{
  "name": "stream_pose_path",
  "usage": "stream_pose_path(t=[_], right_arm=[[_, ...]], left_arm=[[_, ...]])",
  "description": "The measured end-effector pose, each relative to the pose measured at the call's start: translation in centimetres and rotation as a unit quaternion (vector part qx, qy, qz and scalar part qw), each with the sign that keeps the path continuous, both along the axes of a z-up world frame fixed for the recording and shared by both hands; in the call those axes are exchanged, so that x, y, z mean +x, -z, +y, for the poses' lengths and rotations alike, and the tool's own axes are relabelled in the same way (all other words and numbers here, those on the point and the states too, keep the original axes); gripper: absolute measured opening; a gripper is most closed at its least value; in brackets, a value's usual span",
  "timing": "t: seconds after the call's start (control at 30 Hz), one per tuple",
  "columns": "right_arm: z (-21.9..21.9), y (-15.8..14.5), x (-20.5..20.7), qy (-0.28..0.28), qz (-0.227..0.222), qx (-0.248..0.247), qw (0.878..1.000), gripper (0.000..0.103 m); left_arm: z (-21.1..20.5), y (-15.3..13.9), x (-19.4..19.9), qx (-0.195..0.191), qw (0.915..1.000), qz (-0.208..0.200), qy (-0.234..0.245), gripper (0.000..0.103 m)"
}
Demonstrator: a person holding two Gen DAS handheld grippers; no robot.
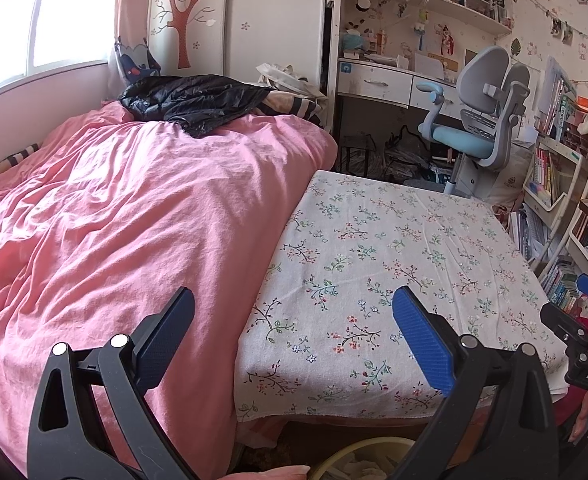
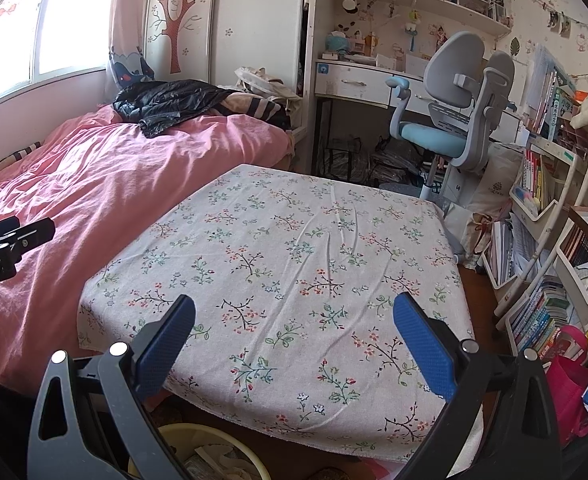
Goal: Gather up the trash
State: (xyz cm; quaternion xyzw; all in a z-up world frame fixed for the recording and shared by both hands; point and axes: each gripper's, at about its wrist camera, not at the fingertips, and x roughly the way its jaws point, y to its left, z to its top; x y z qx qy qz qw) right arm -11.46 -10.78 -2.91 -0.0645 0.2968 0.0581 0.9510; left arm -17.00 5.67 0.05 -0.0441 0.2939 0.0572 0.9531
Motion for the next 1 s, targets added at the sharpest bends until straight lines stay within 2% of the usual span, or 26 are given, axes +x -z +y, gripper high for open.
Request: stream_pose_path(t=[0.5,1.0], right_arm=[[-0.1,0.0,-0.3,-0.003,-0.003,0.004,1.000,0.095],[0.1,0.5,-0.2,-0.002,0.000,-0.001,1.000,0.095]], left_arm=[[-1.5,0.1,0.3,0.025,0.9995,-0.006,0.015,0.096],[-1.3,-0.2,0.1,0.019,0.9996,-0.013,0.014,0.096]])
